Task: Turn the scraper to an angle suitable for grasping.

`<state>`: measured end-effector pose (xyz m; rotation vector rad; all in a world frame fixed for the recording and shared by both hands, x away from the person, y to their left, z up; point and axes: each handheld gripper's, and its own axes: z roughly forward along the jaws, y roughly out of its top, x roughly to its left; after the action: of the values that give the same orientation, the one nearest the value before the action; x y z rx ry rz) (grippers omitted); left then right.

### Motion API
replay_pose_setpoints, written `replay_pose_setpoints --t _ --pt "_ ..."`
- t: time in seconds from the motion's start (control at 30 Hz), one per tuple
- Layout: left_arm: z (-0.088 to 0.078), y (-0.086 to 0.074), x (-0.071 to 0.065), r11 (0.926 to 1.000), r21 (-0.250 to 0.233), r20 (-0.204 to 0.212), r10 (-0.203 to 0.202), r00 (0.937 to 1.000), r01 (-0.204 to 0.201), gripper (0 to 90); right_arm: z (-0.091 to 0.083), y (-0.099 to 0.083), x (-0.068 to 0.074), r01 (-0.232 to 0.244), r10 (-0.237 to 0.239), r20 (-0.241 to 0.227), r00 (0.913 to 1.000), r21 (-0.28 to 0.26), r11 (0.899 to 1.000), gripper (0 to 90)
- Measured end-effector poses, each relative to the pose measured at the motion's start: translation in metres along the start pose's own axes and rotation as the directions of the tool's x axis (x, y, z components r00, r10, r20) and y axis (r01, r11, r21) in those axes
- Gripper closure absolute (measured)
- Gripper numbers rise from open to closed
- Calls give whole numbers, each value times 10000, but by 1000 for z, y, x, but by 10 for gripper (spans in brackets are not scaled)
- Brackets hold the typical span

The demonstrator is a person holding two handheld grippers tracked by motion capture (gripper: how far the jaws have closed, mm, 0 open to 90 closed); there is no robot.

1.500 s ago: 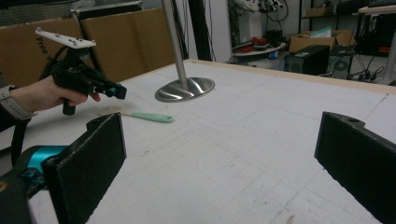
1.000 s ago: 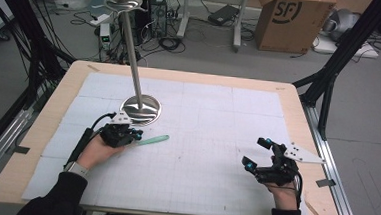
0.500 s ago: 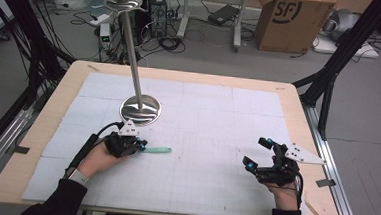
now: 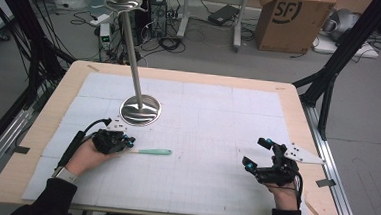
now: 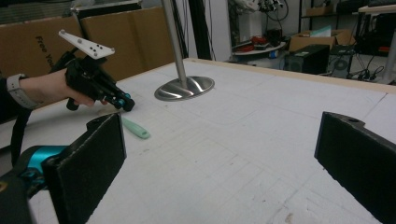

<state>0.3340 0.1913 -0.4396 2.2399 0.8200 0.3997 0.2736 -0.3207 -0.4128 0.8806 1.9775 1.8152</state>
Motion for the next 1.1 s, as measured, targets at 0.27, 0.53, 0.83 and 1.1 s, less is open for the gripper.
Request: replay_pose_setpoints --t 0.27,0.53,0.83,1.1 --pt "-12 -7 -24 9968 227 153 763 9970 -766 899 0 0 0 9 -9 -4 10000 12 10000 10" --pt "-21 -28 -33 9972 -715 933 -139 9955 206 898 -2 0 -2 -53 53 3 10000 -43 10000 10" --pt "-42 -24 -22 9625 -2317 1237 -1143 9857 1407 715 -2 -1 -2 -41 41 -45 10000 56 10000 9" --pt "-72 -32 -12 8643 -4314 2186 -1781 9594 2587 374 0 -1 -1 24 -24 -95 10000 68 10000 9"
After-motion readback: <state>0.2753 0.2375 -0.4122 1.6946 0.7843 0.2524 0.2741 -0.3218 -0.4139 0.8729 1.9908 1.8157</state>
